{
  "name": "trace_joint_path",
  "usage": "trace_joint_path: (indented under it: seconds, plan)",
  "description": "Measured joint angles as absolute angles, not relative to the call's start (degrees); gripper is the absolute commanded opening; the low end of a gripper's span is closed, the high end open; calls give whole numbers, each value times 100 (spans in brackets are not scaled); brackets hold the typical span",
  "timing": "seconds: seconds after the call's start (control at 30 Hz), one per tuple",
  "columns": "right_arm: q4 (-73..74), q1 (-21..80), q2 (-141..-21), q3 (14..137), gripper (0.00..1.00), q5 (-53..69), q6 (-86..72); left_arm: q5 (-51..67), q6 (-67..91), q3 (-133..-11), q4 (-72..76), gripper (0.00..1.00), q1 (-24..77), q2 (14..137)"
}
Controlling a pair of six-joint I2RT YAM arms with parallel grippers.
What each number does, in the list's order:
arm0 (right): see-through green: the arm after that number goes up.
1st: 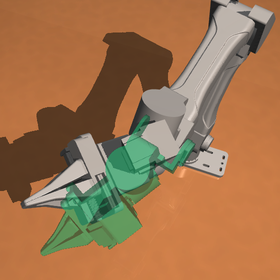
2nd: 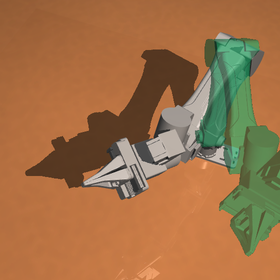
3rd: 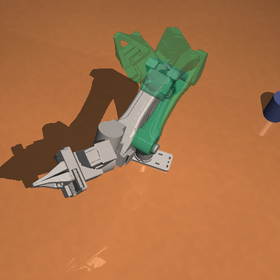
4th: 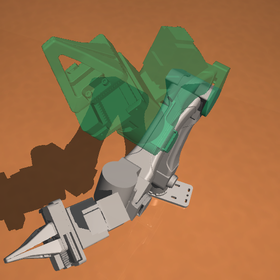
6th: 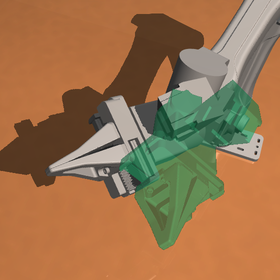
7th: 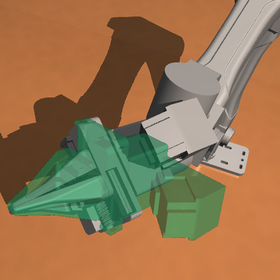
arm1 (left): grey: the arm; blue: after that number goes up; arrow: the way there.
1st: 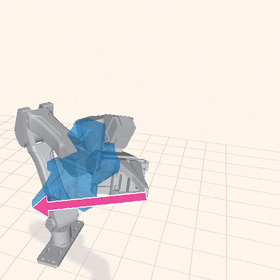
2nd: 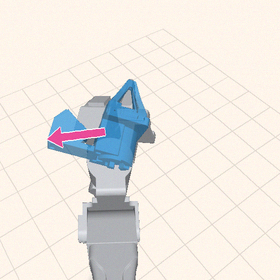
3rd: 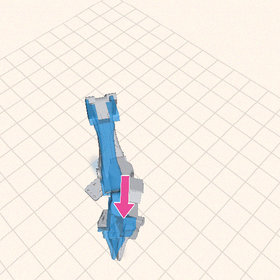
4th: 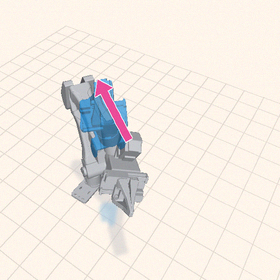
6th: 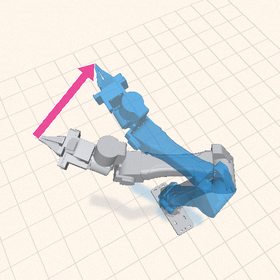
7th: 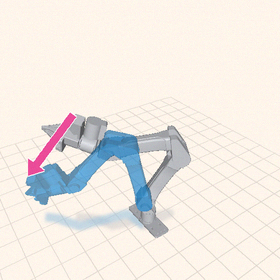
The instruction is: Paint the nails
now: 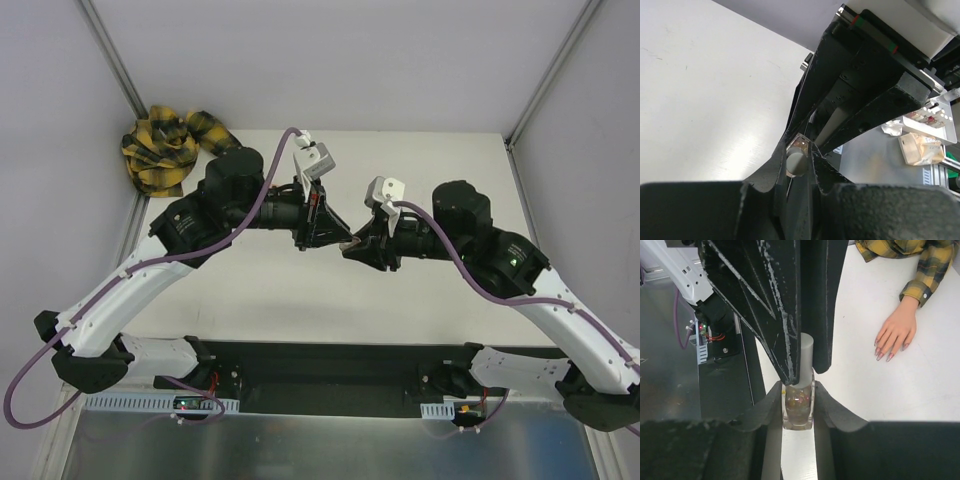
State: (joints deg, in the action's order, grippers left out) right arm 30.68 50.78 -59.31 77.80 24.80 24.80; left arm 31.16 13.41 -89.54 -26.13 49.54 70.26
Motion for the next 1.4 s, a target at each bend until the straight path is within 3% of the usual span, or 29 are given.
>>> trace_joint_path:
  seconds: [0.1, 0.17, 0.2, 0.23, 0.5, 0.7, 0.87, 1.4]
  plan:
    - [3065, 5096, -5920, 7778, 81, 2303, 2456, 2886, 1295, -8954, -2650, 0, 4958, 7028]
    - [3030, 5122, -5874, 7747, 89, 2062, 2355, 2600, 1273, -8954, -2738, 0, 4958, 7028]
    - [3006, 5127, -5806, 7677, 98, 1837, 2340, 2357, 1256, -8954, -2825, 0, 4956, 7028]
    - [3006, 5127, -5736, 7599, 100, 1651, 2305, 2169, 1251, -8952, -2895, 0, 4956, 7024]
    - [3052, 5124, -4919, 6657, 96, 64, 1850, -58, 1594, -7953, -3258, 0, 4711, 6700]
    - [3085, 5124, -4536, 6189, 96, -351, 1535, -1398, 2655, -6296, -3378, 0, 3691, 6488]
    - [3092, 5124, -4480, 5931, 96, -425, 1321, -2342, 3621, -5358, -3527, 0, 3444, 6283]
    - [3070, 5124, -4580, 5804, 96, -432, 1149, -2902, 5022, -4633, -3041, 0, 2860, 6716]
